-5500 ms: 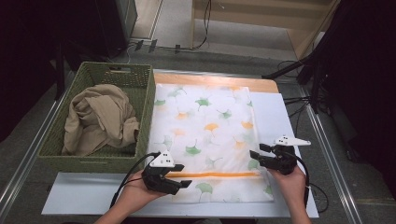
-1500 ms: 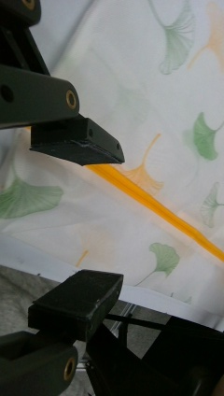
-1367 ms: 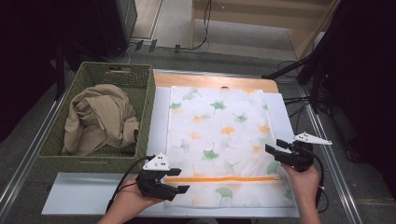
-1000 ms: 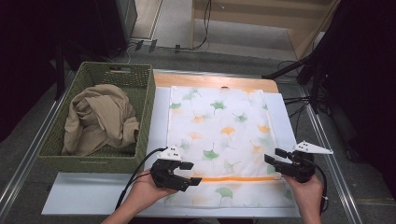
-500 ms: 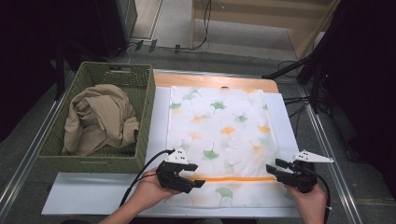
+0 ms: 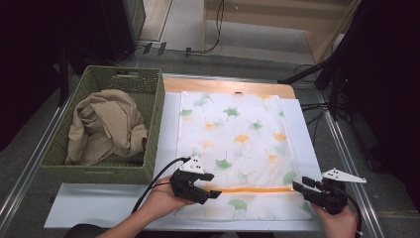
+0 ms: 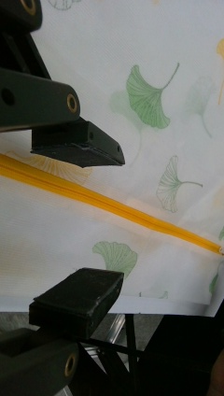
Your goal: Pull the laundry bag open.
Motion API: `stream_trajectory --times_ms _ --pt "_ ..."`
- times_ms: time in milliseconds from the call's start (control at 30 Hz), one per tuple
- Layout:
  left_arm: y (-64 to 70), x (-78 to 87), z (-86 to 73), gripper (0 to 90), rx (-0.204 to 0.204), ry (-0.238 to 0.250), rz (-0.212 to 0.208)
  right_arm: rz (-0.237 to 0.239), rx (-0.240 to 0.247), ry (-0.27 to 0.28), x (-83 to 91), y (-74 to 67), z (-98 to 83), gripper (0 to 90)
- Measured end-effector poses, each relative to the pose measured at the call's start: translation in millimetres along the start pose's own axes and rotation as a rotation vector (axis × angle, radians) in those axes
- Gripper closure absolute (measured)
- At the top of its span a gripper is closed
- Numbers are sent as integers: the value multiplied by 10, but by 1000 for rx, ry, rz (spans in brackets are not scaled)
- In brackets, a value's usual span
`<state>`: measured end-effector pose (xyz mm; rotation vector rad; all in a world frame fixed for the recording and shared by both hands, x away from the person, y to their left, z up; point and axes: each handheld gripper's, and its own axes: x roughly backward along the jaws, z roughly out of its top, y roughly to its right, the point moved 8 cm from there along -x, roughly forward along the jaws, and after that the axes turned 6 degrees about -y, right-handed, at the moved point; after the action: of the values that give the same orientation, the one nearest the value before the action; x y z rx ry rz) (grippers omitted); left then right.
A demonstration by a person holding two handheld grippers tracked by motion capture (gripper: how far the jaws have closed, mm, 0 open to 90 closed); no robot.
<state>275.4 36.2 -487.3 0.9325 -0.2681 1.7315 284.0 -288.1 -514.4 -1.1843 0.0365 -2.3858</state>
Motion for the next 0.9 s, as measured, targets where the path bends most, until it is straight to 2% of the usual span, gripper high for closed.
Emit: stream_trajectory --times_ms 200,333,433,467,567,667,733,800,900 --pt "9 -6 -14 401 -13 -9 -9 -10 -25 -7 44 78 -61 591" --pt "4 -3 -4 410 -6 4 -19 -44 -20 -53 15 145 -145 613" --pt "-7 10 -10 453 -26 4 -4 -44 -35 -90 -37 173 -186 591" --pt "-8 19 -8 466 -32 5 4 -40 -38 -97 -54 174 -196 589" --pt "1 19 0 506 -17 11 -14 -54 -30 -84 -66 160 -191 601" --pt "-9 26 -9 523 -8 1 -15 -50 -6 -97 -98 81 -180 632" --pt "0 33 -3 540 -14 21 -19 -57 10 -102 -114 51 -170 645" --pt "3 45 -2 554 -15 27 -25 -63 5 -109 -120 43 -165 655" --pt "-6 64 5 572 -11 42 -25 -86 10 -123 -127 21 -166 723"
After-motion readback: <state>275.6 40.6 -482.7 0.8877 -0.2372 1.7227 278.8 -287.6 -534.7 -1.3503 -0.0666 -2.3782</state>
